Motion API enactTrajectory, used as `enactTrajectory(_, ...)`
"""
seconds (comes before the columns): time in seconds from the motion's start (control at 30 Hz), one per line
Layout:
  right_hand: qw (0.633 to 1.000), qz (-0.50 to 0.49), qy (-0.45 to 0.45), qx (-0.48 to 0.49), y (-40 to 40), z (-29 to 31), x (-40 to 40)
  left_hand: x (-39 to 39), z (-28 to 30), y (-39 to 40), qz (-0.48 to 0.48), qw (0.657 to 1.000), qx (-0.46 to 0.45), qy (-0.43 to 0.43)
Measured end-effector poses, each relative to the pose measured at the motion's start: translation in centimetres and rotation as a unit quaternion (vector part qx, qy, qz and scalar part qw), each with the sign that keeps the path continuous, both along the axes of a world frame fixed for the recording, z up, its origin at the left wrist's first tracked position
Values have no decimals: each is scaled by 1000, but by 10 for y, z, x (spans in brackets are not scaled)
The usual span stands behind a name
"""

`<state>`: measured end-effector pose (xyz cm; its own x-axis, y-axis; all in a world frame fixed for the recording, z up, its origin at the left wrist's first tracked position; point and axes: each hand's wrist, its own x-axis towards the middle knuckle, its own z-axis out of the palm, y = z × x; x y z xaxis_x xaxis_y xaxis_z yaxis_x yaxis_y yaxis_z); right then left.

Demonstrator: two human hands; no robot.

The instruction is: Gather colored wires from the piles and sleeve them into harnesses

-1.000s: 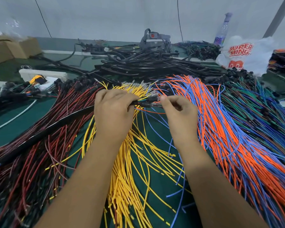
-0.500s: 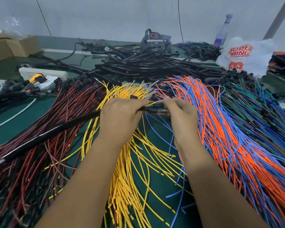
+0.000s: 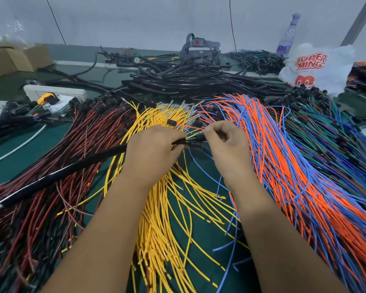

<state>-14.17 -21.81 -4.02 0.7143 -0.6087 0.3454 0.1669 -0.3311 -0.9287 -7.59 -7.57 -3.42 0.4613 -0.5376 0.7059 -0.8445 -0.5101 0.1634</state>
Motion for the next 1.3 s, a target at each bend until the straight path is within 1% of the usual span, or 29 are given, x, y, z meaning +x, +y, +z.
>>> enactTrajectory(0.07, 999, 19, 10, -50, 2, 0, -2, -1, 0, 0, 1, 1000, 1, -9)
enactTrajectory(0.13, 997, 27, 6, -79, 3, 0, -3, -2, 0, -1, -1, 1000, 2, -12)
enactTrajectory(0.27, 997, 22, -6, -69, 3, 0, -2, -1, 0, -2, 4, 1000, 6, -3)
enactTrajectory(0.33, 998, -4, -33, -48, 3, 0, -1, 2, -2, -2, 33, 999, -4, 21)
enactTrajectory(0.4, 995, -58, -72, -40, 2, 1, -2, 5, -4, -3, 71, 996, -29, 39)
enactTrajectory(0.47, 991, -92, -88, -33, -1, 4, -5, 6, -5, -2, 96, 991, -59, 76)
enactTrajectory(0.5, 993, -82, -80, -19, -3, 7, -8, 7, -4, -1, 101, 987, -73, 99)
enactTrajectory(0.53, 997, -49, -58, 0, -4, 11, -9, 8, -2, 0, 100, 984, -87, 118)
enactTrajectory(0.6, 997, 63, 28, 21, -1, 20, -10, 8, 5, 2, 69, 983, -98, 141)
enactTrajectory(0.63, 990, 123, 66, 29, 3, 25, -9, 8, 8, 2, 41, 985, -91, 143)
enactTrajectory(0.67, 980, 174, 81, 46, 8, 30, -7, 7, 12, 2, 15, 986, -83, 142)
enactTrajectory(0.73, 965, 229, 55, 113, 21, 43, -2, 7, 21, 5, -21, 986, -78, 149)
enactTrajectory(0.8, 959, 224, 18, 171, 33, 57, 2, 6, 31, 13, -49, 982, -82, 164)
enactTrajectory(0.87, 963, 204, 11, 177, 43, 68, 5, 3, 41, 24, -66, 982, -67, 163)
enactTrajectory(0.93, 962, 193, 7, 190, 52, 78, 8, 1, 50, 41, -62, 982, -37, 175)
enactTrajectory(1.0, 949, 180, -26, 257, 61, 90, 12, 0, 56, 64, -41, 972, -11, 233)
enactTrajectory(1.03, 933, 176, -58, 309, 64, 95, 14, -1, 58, 79, -47, 958, -11, 283)
enactTrajectory(1.1, 898, 173, -122, 385, 68, 102, 17, -2, 61, 110, -78, 911, -57, 400)
enactTrajectory(1.13, 892, 176, -135, 395, 70, 101, 19, -3, 63, 124, -83, 889, -93, 440)
enactTrajectory(1.17, 893, 185, -133, 389, 76, 99, 20, -5, 67, 136, -75, 877, -129, 457)
enactTrajectory(1.23, 911, 201, -94, 347, 93, 87, 24, -5, 79, 155, -35, 877, -183, 442)
enactTrajectory(1.3, 928, 221, -50, 297, 114, 71, 31, 2, 97, 173, 17, 896, -217, 388)
